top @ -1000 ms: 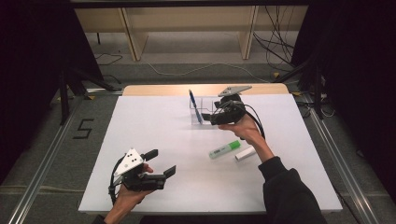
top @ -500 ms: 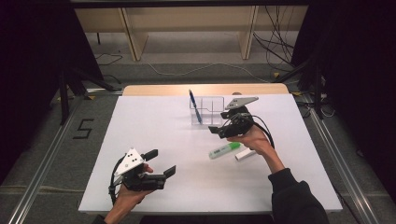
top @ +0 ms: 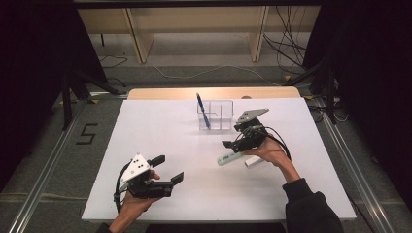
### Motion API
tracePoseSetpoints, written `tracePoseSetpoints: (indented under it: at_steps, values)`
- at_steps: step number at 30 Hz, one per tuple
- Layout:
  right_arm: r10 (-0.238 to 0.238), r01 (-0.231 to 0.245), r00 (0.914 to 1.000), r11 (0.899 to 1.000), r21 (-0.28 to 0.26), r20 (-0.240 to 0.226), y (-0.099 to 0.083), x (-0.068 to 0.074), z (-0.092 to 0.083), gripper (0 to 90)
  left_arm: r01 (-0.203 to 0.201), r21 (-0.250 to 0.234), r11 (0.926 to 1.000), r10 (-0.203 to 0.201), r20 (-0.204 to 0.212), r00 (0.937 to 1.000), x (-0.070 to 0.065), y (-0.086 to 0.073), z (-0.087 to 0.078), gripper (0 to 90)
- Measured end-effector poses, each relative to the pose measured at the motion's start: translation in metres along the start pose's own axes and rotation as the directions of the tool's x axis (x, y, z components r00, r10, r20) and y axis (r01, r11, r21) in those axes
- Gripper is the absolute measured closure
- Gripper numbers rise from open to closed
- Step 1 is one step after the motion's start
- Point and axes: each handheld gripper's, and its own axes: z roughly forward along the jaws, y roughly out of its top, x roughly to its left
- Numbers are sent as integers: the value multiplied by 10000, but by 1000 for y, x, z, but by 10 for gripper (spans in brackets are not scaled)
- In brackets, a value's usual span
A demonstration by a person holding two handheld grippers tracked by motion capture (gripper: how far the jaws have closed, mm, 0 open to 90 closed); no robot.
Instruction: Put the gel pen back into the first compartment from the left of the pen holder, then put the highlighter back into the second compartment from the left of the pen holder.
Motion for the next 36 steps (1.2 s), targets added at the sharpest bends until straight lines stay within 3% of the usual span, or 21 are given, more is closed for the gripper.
tracePoseSetpoints:
  at_steps: [3, 18, 36]
  values:
    - [-224, 225, 9997, 9994, 281, -22, -2, -1, 3, 224, -8, 33, 10000, 8, 18, 10000, 1, 0, 0, 93]
    - [-440, 469, 9987, 9904, 1303, -250, -11, -4, 12, 216, 48, 21, 10000, -48, 41, 10000, 0, 0, 1, 93]
    - [-644, 675, 9977, 9796, 1895, -225, -16, -7, 18, 176, 27, 35, 10000, -28, 35, 10000, 0, 0, 2, 93]
